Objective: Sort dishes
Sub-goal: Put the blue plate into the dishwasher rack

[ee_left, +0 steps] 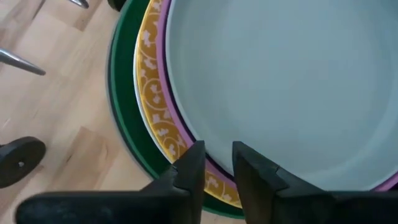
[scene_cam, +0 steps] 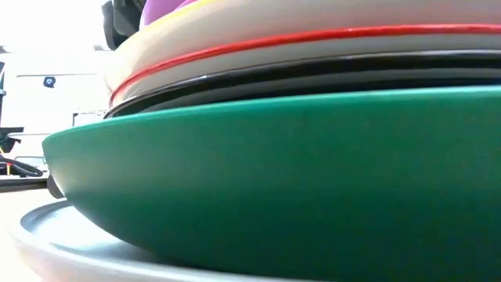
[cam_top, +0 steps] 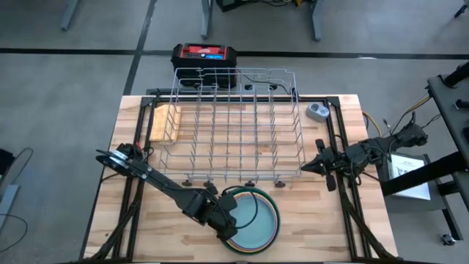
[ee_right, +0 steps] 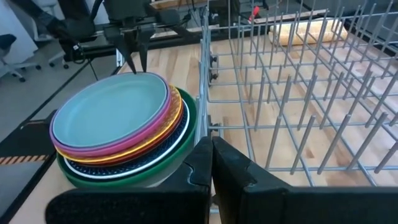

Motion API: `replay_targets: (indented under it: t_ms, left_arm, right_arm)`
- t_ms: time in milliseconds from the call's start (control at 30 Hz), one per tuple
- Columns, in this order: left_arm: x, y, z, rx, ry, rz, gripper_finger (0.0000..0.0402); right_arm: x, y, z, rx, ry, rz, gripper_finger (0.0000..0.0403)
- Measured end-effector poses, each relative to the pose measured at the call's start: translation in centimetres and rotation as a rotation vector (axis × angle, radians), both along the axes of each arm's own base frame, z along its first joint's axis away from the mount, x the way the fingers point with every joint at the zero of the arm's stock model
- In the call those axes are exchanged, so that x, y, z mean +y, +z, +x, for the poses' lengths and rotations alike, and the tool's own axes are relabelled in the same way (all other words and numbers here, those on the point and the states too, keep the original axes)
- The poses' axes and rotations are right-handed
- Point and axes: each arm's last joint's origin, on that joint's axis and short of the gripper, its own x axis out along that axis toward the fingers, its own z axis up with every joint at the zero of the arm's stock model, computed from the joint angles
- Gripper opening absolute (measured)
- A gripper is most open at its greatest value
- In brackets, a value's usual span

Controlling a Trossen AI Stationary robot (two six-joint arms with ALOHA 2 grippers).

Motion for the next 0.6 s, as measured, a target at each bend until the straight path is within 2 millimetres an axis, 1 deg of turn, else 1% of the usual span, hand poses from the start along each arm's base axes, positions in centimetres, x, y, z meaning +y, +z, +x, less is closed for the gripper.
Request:
replay_targets:
  t_ms: [267,600]
  left_arm:
    - [0.06,-0.06,0.06,-0.011,0.015,0.019,0.0108]
    - [0.24,-0.21,0.07,-0.022,0.044,0.063,0.0112]
  right_arm:
    - [0.00,0.00,0.00,-0.001,0.003,-0.008,0.0000]
    - [-0.09,0.01,0.02,-0.007,-0.025,-0.025,0.0000]
